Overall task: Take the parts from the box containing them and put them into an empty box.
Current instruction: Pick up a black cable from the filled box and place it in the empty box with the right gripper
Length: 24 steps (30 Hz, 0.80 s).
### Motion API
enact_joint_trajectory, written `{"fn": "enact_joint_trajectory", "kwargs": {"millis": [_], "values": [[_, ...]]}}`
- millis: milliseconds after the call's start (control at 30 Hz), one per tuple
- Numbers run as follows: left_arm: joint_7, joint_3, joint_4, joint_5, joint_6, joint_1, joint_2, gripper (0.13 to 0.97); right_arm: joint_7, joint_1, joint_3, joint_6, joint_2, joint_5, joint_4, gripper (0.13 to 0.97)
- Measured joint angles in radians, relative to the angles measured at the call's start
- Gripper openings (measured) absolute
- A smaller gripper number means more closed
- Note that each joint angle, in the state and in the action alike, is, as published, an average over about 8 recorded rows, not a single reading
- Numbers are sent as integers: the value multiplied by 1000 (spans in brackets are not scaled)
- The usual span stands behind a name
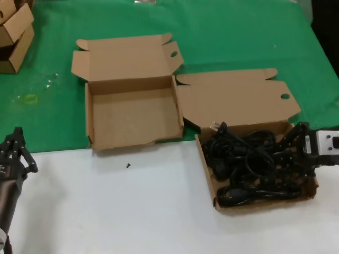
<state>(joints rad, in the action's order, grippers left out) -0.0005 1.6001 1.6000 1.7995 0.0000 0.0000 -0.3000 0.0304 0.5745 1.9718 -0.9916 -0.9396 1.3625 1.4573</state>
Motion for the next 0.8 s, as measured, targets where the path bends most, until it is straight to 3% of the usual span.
{"fn": "enact_joint_trajectory", "kwargs": {"millis": [100,800], "values": [[0,0,0,0,0,0,0,143,-4,-1,-5,-7,-7,2,8,192],[0,0,0,0,0,0,0,143,-22,170,-23,-27,41,-35,37,184]]}}
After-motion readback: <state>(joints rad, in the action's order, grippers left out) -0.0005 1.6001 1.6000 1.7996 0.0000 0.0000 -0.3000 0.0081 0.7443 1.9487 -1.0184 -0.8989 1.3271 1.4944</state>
